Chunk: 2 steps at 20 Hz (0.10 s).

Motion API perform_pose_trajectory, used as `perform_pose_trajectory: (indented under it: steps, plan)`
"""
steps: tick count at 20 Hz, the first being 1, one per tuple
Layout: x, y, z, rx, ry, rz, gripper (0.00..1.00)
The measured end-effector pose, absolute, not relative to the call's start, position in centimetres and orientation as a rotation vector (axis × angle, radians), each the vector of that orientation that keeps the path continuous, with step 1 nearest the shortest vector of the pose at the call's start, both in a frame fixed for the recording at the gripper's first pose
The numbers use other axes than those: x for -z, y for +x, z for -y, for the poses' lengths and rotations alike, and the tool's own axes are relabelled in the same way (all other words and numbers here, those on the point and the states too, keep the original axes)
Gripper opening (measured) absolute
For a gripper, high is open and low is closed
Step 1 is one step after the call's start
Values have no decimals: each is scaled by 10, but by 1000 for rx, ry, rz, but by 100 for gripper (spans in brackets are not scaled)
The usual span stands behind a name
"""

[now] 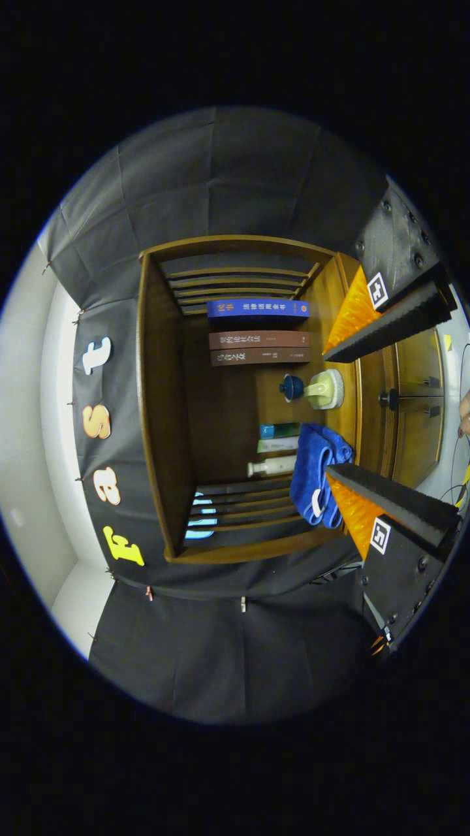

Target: Pull open the drawer, take out the items inside it, and place them on the countertop above the cabinet.

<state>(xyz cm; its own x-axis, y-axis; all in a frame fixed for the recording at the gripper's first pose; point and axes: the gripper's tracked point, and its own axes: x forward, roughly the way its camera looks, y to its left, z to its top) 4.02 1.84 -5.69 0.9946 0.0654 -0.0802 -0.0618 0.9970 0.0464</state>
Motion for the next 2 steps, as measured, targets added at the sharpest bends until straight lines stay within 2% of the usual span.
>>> perform_pose_trajectory:
  steps: [2]
  plan:
    - [44, 28, -22, -75, 41, -50, 99]
